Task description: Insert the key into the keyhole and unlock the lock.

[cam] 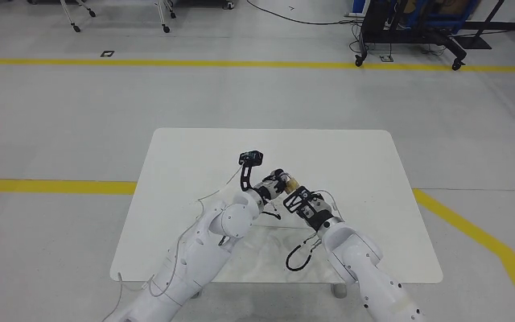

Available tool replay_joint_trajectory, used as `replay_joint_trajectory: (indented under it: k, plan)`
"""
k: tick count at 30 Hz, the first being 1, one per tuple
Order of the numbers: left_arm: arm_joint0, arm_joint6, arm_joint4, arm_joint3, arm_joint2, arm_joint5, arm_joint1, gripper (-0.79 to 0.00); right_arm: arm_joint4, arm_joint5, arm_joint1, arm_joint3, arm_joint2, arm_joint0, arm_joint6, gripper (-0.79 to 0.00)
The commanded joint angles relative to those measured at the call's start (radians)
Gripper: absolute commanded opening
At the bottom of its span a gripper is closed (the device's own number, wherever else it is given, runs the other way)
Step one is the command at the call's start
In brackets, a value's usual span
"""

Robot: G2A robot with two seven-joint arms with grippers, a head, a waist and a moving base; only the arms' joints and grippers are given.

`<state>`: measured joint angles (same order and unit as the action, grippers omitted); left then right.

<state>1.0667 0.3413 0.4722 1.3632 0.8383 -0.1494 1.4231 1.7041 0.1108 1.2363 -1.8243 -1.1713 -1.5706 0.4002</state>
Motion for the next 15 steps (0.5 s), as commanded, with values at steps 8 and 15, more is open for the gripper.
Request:
replay_joint_trajectory:
  k: [8,15]
  plan:
    - [0.011,0.022,-0.160,-0.008,0.064,0.043,0.006,-0.785,0.024,0.001,0.001,0.003,0.008,-0.008,0.007,-0.785]
    - [0.016,0.046,-0.195,-0.016,0.085,0.048,0.006,-0.785,0.016,0.019,0.000,0.001,0.003,-0.018,-0.008,-0.785]
